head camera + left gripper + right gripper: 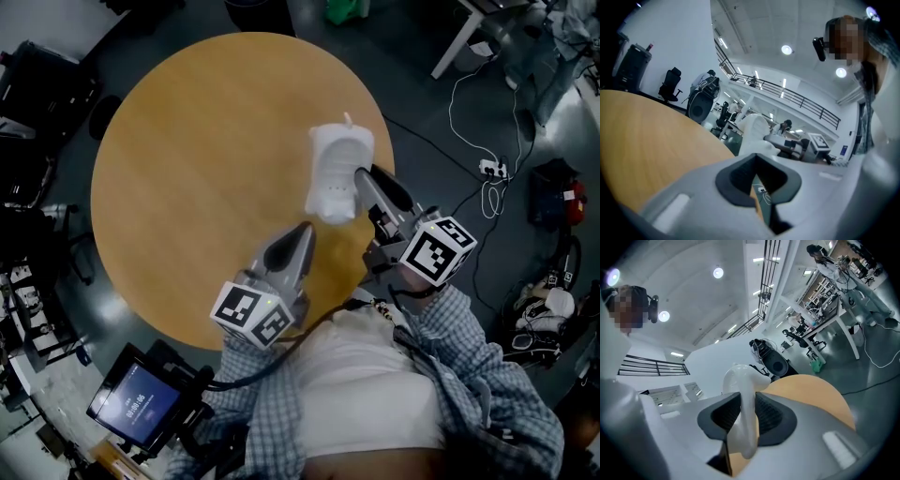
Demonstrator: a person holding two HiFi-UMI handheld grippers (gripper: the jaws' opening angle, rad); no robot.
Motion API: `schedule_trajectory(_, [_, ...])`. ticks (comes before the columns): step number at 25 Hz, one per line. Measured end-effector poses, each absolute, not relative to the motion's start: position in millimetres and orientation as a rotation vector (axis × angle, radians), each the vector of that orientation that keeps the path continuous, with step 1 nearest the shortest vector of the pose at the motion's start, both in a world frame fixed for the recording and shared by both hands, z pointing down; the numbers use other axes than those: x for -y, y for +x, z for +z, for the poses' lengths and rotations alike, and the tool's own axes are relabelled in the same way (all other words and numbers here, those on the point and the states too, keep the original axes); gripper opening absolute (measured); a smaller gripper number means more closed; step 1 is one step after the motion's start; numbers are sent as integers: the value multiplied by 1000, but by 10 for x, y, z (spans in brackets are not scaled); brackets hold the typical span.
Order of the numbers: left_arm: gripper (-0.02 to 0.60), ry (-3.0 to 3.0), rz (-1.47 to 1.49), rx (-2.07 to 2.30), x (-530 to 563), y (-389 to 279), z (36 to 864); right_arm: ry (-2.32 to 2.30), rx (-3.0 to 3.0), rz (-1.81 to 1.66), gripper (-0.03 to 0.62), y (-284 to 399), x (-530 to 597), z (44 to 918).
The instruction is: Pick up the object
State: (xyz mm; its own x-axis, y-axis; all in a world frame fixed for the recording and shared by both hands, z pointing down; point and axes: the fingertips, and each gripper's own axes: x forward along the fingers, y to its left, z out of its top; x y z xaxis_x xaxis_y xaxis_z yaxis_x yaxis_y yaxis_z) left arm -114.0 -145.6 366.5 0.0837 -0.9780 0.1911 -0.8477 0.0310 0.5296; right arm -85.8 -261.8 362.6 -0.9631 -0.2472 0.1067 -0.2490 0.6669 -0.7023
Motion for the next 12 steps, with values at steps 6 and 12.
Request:
schedule_trajectory(6, [3,1849,-336,1802,1398,-1075,3577,419,2880,1198,101,-784,2559,3533])
schedule_trajectory(12, [3,1822,-343,1808,1467,-1207,3670,408,2859,1204,101,-907,2646,3634])
